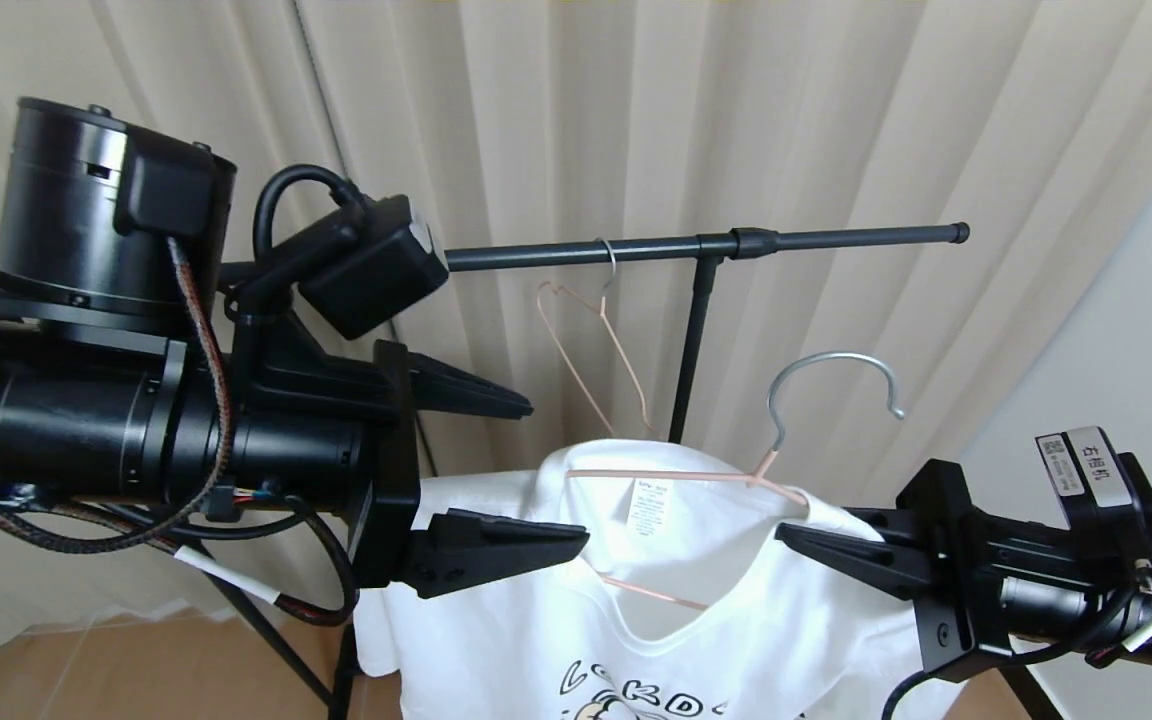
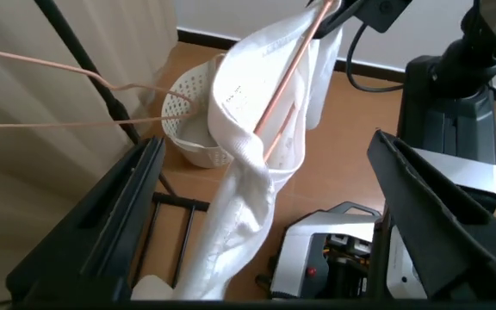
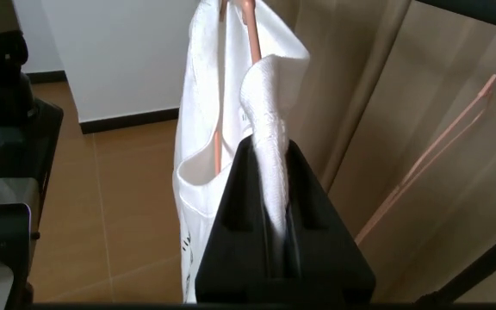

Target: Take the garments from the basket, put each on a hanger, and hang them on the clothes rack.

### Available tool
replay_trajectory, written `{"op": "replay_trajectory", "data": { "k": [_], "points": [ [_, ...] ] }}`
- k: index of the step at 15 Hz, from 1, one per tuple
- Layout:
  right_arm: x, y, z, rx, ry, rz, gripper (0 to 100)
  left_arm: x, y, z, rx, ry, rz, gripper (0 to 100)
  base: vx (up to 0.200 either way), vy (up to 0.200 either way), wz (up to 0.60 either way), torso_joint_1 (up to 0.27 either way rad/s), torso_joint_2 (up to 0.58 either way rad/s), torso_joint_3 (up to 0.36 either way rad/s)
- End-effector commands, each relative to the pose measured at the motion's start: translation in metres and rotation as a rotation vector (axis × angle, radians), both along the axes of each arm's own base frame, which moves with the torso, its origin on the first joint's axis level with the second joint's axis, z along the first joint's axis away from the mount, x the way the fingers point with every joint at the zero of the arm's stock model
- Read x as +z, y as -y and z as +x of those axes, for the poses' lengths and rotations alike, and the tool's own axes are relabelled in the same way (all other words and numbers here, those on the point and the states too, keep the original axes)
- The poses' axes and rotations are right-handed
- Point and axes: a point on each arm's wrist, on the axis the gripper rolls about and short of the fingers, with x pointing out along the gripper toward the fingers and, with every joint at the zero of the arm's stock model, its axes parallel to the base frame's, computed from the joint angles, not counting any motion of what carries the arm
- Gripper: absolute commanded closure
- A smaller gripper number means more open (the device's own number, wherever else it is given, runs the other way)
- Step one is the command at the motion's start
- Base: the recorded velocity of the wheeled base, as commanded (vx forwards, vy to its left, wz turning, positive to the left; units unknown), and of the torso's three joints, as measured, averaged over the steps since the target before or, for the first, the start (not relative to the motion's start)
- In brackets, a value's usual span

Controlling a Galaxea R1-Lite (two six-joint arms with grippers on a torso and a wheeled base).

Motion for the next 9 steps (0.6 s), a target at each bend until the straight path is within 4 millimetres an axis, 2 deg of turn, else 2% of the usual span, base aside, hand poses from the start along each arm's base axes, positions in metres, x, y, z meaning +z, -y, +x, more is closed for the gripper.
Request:
{"op": "replay_trajectory", "data": {
  "k": [1,9],
  "points": [
    [0.000,-0.002,-0.003,0.015,0.001,0.000,100,-0.015,0.004,0.007,-0.026,-0.028,0.032,0,0.000,0.000,0.00,0.000,0.00,0.000],
    [0.005,-0.006,-0.013,0.048,0.020,0.008,100,-0.033,0.008,0.010,-0.069,-0.046,0.073,0,0.000,0.000,0.00,0.000,0.00,0.000]
  ]
}}
